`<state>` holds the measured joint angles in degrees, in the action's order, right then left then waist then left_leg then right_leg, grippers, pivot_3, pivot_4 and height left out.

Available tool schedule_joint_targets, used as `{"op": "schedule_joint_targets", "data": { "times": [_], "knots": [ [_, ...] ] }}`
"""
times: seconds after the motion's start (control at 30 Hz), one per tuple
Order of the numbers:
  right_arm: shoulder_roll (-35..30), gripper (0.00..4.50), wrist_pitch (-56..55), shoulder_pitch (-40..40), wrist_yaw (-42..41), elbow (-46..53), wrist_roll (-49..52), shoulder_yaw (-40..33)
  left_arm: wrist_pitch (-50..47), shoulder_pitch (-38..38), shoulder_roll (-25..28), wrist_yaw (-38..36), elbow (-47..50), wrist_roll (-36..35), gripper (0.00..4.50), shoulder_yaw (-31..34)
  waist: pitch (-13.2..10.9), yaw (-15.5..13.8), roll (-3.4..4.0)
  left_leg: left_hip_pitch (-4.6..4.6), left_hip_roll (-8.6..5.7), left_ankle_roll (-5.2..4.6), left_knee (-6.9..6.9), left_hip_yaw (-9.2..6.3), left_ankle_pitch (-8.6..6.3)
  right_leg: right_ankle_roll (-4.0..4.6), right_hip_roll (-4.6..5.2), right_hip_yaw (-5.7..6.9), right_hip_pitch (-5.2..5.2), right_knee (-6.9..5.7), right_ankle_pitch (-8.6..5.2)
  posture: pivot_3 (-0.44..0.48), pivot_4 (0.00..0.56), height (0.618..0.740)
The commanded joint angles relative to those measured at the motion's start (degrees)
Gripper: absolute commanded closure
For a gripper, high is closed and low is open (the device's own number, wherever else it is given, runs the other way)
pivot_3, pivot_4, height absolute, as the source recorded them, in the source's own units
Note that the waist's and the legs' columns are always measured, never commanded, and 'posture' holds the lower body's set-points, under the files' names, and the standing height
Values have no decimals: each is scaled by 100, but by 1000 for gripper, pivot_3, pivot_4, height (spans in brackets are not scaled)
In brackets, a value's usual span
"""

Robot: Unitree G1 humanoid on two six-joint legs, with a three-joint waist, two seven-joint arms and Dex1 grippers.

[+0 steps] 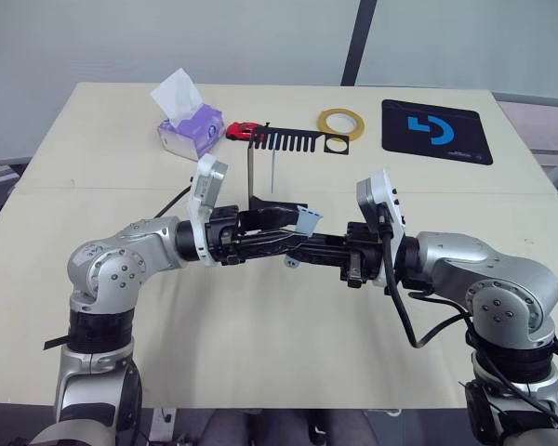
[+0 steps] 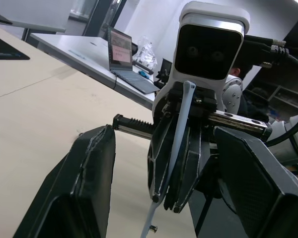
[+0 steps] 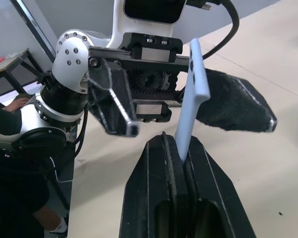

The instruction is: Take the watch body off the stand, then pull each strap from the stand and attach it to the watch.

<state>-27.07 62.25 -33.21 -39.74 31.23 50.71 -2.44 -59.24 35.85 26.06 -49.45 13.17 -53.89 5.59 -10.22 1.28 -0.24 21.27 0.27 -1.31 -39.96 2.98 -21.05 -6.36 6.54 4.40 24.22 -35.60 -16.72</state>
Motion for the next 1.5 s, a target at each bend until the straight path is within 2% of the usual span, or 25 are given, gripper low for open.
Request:
{"op": "schedule_joint_targets", "data": {
  "times": [0.03,0.83,0.87,0.9,1.2,1.3,1.33,1.5],
  "knots": [
    [-59,4500,-196,-124,11,61,45,66,24,205,0,-76,60,-205,1132,0,0,0,0,0,0,0,0,0,0,0,0,0,0,0,0,0,150,738],
    [-120,4500,-325,-129,140,80,179,125,118,284,-232,19,-3,-351,1132,-80,0,-2,0,0,-8,-3,-1,-1,2,-3,-1,2,0,-3,2,0,150,738],
    [-124,4500,-327,-132,137,80,181,124,119,291,-233,19,-2,-344,1643,-89,0,-2,0,0,-8,-3,-1,-1,2,-3,-1,2,0,-4,2,0,150,738],
    [-126,4500,-328,-135,137,79,183,122,128,300,-226,17,0,-321,1845,-104,0,-2,0,0,-8,-3,-2,-1,2,-3,-1,2,0,-4,2,0,150,738],
    [-153,4500,-349,-158,178,55,221,120,178,335,-269,33,-63,-296,1845,-111,0,-2,0,0,-9,-4,-2,-1,2,-3,-1,2,0,-5,2,0,150,738],
    [-163,4500,-353,-166,178,45,215,124,226,347,-303,45,-106,-285,2601,-97,0,-2,0,0,-9,-4,-2,-1,2,-3,-1,2,0,-5,2,0,150,738],
    [-171,4500,-356,-166,180,47,218,125,237,352,-286,31,-111,-267,2987,-120,0,-2,0,0,-9,-4,-2,-1,3,-3,-1,2,0,-5,2,0,150,738],
    [-199,4500,-355,-162,203,71,254,126,298,354,-242,-33,-116,-240,2987,-191,0,-2,0,0,-10,-4,-3,-1,3,-3,-1,2,0,-6,2,0,150,738]
  ]
}}
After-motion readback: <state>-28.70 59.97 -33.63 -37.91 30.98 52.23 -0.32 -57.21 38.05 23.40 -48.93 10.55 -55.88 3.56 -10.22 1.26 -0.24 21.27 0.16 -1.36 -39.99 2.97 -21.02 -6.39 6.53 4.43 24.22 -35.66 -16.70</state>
